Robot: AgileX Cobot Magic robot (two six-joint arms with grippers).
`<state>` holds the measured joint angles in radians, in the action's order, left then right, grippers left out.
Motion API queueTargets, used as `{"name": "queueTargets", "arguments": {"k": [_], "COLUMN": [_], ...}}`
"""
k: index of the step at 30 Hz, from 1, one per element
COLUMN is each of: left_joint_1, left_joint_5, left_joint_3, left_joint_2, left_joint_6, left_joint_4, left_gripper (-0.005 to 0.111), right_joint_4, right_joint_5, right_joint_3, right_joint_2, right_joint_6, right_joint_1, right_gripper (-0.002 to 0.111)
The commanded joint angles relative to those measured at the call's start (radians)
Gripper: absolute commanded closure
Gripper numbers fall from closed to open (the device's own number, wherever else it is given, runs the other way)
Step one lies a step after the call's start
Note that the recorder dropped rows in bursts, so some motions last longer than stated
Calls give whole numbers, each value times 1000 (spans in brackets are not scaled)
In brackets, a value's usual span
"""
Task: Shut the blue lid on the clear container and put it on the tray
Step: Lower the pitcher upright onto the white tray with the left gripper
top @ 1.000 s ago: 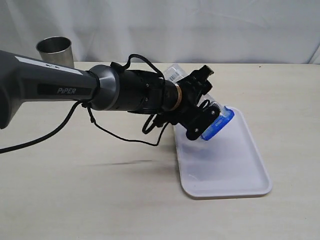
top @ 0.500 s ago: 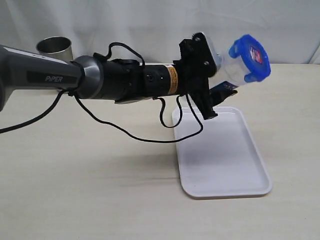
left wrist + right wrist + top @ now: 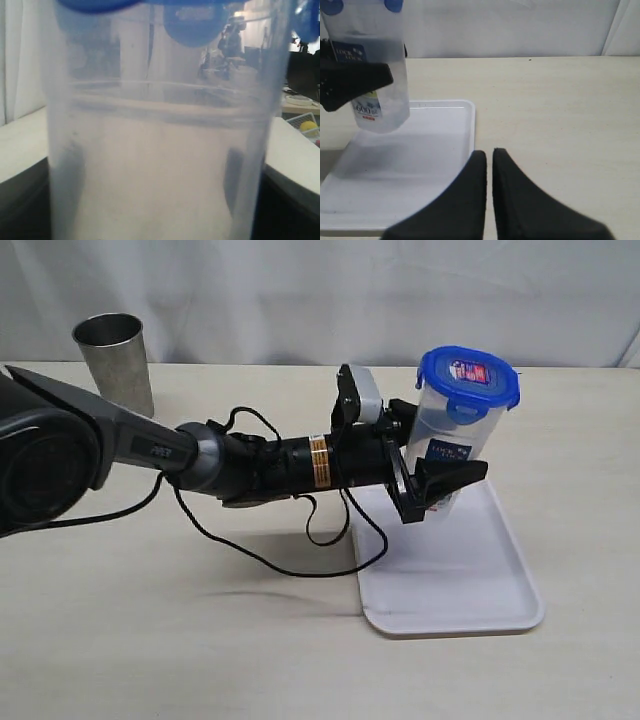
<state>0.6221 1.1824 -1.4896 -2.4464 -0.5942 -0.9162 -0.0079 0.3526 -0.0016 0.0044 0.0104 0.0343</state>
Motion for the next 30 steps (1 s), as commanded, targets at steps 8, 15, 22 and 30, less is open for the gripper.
{"name": "queueTargets", "arguments": {"k": [8, 15, 22, 30], "left_joint_1": [68, 72, 72, 72], "left_joint_5": [39, 39, 32, -31], "left_joint_3": [-176, -182, -182, -182], "left_joint_2": [-115, -164, -165, -165], "left_joint_6": [-6, -6, -6, -6], "left_joint_4": [46, 58, 61, 63], "left_gripper": [107, 107, 103, 35], "right_joint_4": [-2, 0, 0, 0], "right_joint_5": [-11, -11, -11, -11], "right_joint_3": [2, 2, 2, 2], "right_joint_2": [-4, -4, -4, -4], "right_joint_6": [1, 1, 1, 1], "right_joint_1": [-8, -8, -8, -8], "right_gripper": [104, 104, 104, 104]}}
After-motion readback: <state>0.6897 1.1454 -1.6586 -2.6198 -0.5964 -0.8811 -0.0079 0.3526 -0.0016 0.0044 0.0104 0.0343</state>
